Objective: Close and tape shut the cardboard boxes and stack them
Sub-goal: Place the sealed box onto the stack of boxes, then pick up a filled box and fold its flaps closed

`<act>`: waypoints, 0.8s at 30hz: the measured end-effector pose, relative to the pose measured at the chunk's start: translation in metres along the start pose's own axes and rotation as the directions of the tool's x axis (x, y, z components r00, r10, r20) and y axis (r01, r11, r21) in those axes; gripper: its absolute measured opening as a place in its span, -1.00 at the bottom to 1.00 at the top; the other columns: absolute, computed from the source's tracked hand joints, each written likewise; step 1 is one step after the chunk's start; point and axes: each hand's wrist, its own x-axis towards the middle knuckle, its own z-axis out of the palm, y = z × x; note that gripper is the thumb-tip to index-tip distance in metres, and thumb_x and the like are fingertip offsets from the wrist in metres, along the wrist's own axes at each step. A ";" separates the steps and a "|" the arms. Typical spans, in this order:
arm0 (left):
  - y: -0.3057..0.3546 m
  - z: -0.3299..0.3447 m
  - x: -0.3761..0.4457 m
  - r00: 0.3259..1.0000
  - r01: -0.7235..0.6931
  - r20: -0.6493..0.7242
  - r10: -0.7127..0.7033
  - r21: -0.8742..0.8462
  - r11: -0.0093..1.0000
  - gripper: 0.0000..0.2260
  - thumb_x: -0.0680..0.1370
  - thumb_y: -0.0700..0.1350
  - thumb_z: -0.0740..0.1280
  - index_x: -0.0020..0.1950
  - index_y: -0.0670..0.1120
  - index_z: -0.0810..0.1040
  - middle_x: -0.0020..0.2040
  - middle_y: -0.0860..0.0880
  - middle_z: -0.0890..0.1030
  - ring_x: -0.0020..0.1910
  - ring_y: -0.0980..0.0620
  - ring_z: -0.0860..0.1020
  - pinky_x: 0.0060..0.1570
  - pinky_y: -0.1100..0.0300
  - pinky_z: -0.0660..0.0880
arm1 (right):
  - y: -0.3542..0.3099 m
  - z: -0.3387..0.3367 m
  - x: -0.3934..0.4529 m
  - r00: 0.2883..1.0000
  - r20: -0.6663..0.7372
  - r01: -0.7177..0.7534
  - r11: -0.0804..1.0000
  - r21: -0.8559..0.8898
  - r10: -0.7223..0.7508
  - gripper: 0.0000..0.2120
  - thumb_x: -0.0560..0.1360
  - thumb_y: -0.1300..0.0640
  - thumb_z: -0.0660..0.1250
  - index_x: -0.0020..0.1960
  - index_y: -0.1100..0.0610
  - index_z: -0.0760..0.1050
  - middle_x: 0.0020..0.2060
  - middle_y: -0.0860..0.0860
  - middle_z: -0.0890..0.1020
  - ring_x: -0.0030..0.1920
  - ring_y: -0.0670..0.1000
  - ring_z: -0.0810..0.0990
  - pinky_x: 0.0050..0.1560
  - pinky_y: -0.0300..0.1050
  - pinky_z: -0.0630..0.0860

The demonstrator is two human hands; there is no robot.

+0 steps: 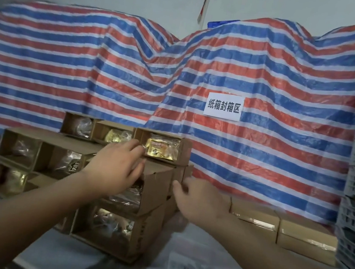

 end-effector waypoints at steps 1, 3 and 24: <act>-0.006 0.002 0.010 1.000 0.028 0.006 -0.028 -0.007 1.000 -0.73 0.64 0.08 0.11 0.21 0.01 0.49 0.13 0.05 0.52 0.02 0.06 0.52 0.06 0.11 0.49 | 0.000 0.000 0.015 0.999 -0.032 0.007 1.000 0.015 -0.006 -0.62 0.60 -0.17 0.14 -0.31 0.00 0.38 -0.36 -0.07 0.50 -0.31 -0.11 0.48 -0.38 -0.16 0.28; -0.016 0.007 0.031 0.994 0.106 0.014 -0.106 -0.028 0.994 -0.75 0.63 0.08 0.12 0.17 0.01 0.48 0.06 0.04 0.52 -0.04 0.05 0.52 -0.02 0.08 0.52 | 0.001 -0.003 0.047 0.998 -0.066 0.001 1.000 0.031 0.001 -0.69 0.58 -0.12 0.19 -0.25 0.03 0.36 -0.27 -0.04 0.50 -0.22 -0.03 0.50 -0.33 -0.11 0.35; -0.100 0.104 0.153 0.934 0.154 0.253 -0.253 0.356 0.922 -0.62 0.59 -0.01 0.27 0.40 0.01 0.35 0.30 -0.04 0.46 0.31 -0.05 0.41 0.34 -0.01 0.34 | 0.020 0.041 0.202 0.994 0.018 -0.107 0.990 -0.089 0.109 -0.77 0.59 0.08 0.25 0.19 0.14 0.51 0.11 0.10 0.58 0.06 0.13 0.58 0.08 0.06 0.60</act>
